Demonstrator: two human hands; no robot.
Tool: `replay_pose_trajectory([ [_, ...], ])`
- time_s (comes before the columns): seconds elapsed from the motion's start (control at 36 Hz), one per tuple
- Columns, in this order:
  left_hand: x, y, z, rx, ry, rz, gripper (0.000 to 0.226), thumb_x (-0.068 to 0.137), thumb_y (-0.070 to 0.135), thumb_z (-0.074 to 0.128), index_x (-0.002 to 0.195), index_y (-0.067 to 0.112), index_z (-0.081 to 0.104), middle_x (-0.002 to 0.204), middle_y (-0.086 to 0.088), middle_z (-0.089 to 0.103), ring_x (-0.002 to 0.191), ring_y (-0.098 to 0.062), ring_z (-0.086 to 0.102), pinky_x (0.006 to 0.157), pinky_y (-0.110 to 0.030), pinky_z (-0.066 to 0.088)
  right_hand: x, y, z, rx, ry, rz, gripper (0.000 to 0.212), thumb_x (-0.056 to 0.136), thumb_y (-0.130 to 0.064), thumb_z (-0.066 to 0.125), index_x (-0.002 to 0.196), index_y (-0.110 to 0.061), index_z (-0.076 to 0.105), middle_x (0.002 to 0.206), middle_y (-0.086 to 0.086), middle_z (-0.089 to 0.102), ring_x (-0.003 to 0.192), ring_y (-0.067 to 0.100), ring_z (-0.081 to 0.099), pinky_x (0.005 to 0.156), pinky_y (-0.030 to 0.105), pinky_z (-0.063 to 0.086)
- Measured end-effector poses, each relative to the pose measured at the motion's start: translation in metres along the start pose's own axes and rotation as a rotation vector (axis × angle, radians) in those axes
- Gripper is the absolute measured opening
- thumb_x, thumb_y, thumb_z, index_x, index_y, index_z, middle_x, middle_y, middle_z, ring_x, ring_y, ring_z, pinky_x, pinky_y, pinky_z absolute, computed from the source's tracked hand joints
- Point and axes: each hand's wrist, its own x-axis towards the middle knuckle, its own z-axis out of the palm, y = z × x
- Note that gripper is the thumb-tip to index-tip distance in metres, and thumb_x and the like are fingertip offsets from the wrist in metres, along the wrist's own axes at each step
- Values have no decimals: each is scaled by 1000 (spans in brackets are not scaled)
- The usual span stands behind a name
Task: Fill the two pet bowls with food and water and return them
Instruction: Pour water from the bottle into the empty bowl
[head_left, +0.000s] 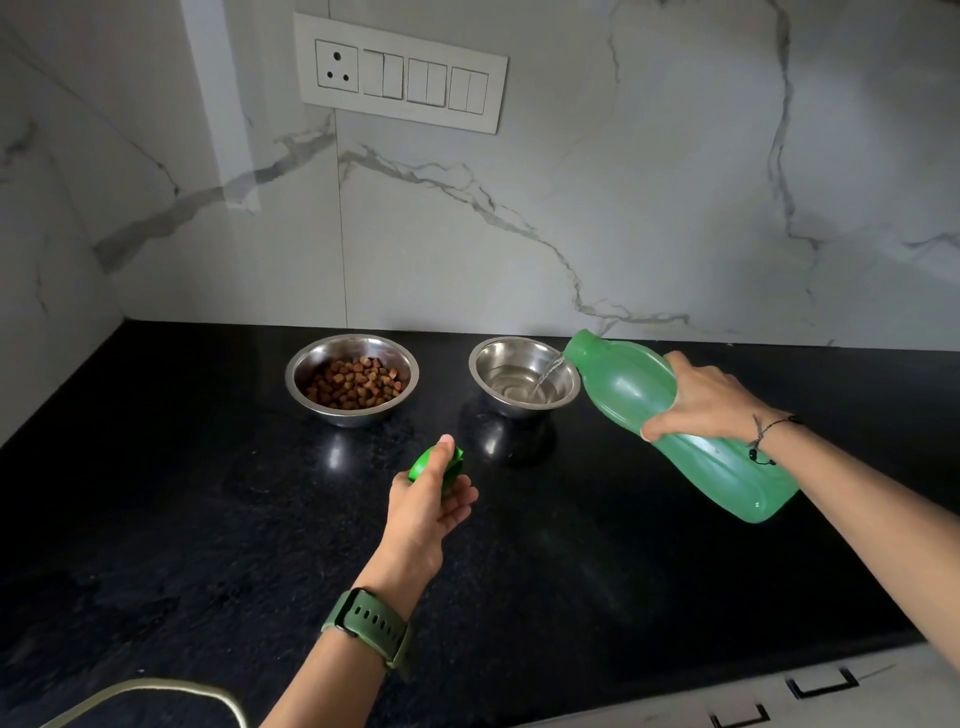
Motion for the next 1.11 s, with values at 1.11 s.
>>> replay_pose_trajectory([
  [1.11,10,1,-4,-11,3,0,55,84,41,62,124,7,44,89,-11,63,76,-21,63,70,-32,52,17,-7,-3,-9,-23,-34,77,51,-43,78,111,-17,36,85,0,56,72,16,57,54,28,45],
])
